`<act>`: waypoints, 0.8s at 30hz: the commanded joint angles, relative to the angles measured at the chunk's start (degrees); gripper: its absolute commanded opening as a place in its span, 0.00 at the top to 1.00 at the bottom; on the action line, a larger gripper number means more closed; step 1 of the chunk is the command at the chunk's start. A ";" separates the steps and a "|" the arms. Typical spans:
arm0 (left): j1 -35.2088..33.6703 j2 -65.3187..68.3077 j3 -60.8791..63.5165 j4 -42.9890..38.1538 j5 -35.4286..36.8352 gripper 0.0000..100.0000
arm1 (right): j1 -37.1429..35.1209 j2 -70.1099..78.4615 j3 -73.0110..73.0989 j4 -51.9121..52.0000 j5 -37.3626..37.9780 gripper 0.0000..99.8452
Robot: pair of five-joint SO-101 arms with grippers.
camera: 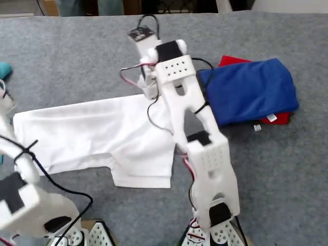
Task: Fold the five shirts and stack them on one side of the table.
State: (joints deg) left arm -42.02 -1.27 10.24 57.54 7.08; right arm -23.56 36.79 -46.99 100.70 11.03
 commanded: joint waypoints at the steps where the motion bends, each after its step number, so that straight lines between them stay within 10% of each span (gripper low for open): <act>1: -4.26 -6.95 10.95 -5.10 -2.37 0.97 | -5.54 -16.31 18.33 0.35 5.27 0.98; 11: -12.88 -3.43 23.43 -25.14 -6.68 0.97 | -20.84 -34.86 66.24 -18.55 6.24 0.83; 24: -12.62 3.08 16.57 -20.66 -6.68 0.97 | -24.79 -35.03 81.10 -38.15 6.15 0.83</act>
State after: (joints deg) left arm -54.42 2.42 29.67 36.62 0.57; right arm -47.74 4.26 33.45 65.63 17.19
